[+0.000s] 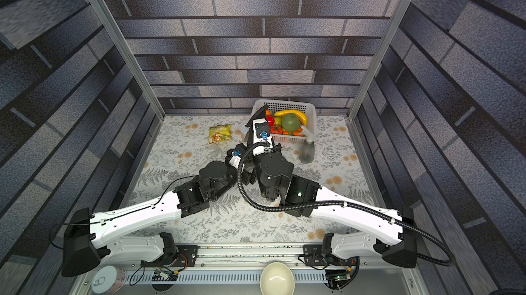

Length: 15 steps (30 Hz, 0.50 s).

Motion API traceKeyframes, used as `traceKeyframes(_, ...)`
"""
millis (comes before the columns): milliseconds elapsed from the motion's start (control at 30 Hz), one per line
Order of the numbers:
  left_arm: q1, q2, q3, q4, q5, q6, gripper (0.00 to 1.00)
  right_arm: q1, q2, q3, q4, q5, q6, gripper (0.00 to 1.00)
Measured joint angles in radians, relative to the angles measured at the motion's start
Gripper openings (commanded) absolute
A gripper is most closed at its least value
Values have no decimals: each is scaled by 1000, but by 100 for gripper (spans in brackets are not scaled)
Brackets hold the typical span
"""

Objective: Attach spray nozzles to spray bottles
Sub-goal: Screw the spray nozzle on the spray bottle.

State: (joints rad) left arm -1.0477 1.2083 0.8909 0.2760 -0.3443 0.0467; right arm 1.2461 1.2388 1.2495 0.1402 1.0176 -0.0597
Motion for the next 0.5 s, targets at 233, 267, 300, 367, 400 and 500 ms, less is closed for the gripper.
traceKeyframes(233,-12,3,-11,51,-66,11,65,3,49,56,-13,82,14,25)
traceKeyframes(267,-12,5,-16,58,-77,14,65,4,55,59,-14,94,14,25)
traceKeyframes(300,-13,6,-20,60,-84,18,65,4,58,59,-18,101,14,26)
traceKeyframes(367,-13,8,-27,61,-96,24,65,4,57,59,-32,113,23,27)
traceKeyframes(400,-14,8,-31,61,-101,24,65,4,55,59,-41,113,26,27)
traceKeyframes(500,-21,8,-38,70,-105,32,65,4,43,58,-71,108,37,28)
